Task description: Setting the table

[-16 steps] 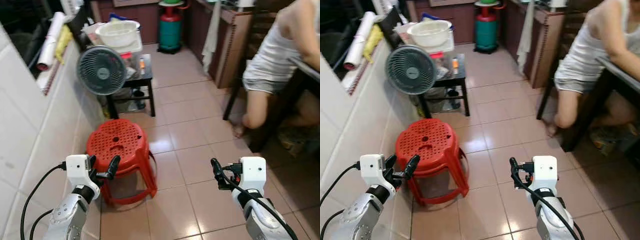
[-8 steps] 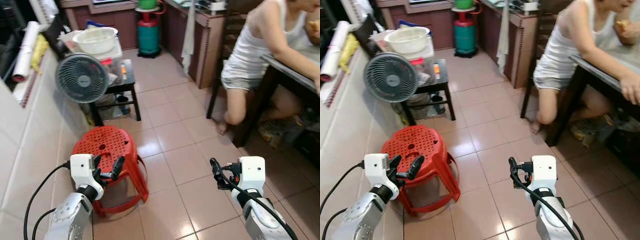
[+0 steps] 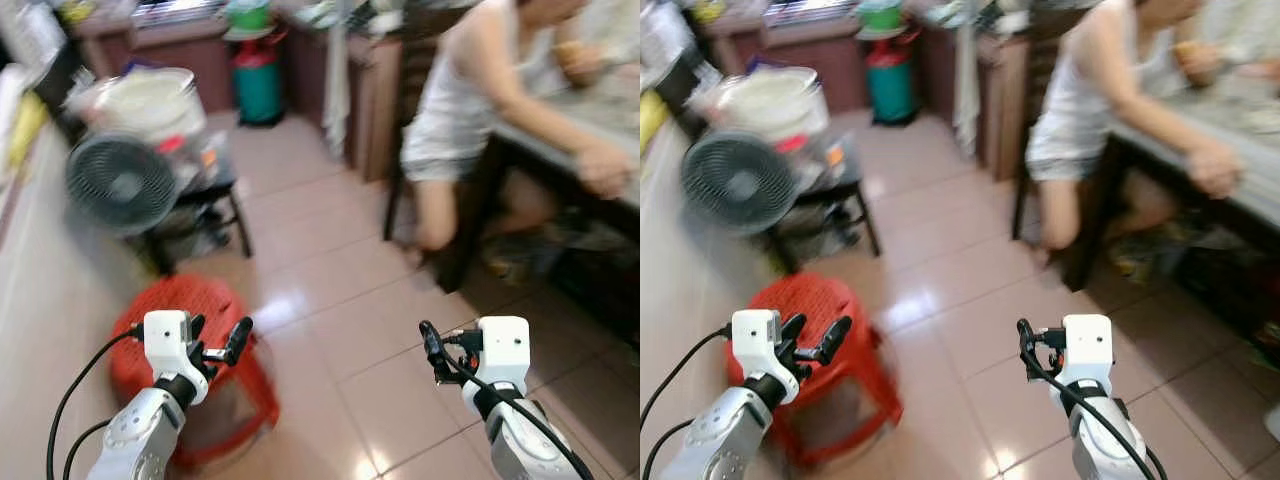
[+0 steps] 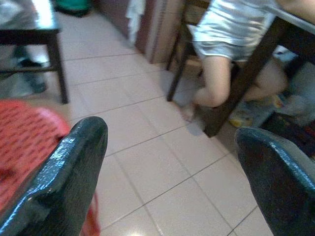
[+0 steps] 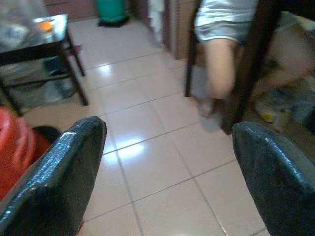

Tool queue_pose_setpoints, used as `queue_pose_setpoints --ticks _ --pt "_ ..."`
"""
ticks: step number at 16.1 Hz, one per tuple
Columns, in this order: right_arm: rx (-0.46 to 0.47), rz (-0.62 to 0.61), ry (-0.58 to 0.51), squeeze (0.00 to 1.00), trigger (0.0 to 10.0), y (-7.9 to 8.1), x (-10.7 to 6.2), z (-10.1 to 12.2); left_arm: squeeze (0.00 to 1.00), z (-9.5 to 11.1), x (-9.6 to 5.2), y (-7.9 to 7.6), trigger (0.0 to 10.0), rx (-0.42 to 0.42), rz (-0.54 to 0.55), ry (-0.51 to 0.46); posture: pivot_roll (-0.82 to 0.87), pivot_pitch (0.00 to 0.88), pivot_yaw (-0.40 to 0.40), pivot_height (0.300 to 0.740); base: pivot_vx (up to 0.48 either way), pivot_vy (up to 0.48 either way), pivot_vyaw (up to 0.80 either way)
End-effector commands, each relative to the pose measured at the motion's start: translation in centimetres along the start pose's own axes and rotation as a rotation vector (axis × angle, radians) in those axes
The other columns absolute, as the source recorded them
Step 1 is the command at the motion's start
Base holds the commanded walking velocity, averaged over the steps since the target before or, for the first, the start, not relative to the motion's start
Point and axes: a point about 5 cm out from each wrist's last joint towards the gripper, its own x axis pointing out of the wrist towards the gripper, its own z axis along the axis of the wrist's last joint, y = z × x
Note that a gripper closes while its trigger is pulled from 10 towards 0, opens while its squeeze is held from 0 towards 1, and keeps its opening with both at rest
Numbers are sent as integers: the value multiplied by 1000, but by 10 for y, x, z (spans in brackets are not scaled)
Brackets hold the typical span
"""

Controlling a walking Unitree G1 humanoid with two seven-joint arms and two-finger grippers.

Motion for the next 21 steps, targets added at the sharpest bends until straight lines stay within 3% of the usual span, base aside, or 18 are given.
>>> queue_pose_setpoints --ticks 1,7,12,21 --pt "3 7 -17 0 10000 2 0 5 0 5 1 -4 10000 8 -18 -8 -215 0 87 740 304 0 -781" --pt "-5 13 -17 0 10000 3 -1 5 0 4 1 -6 10000 7 -21 0 -215 0 84 740 288 0 -781" --pt "0 21 -18 0 10000 4 -1 6 0 -3 2 0 10000 21 41 50 -217 0 81 740 0 0 -781" --pt "35 25 -25 0 10000 7 -2 7 0 -2 4 5 10000 57 80 80 -218 0 97 740 0 0 0"
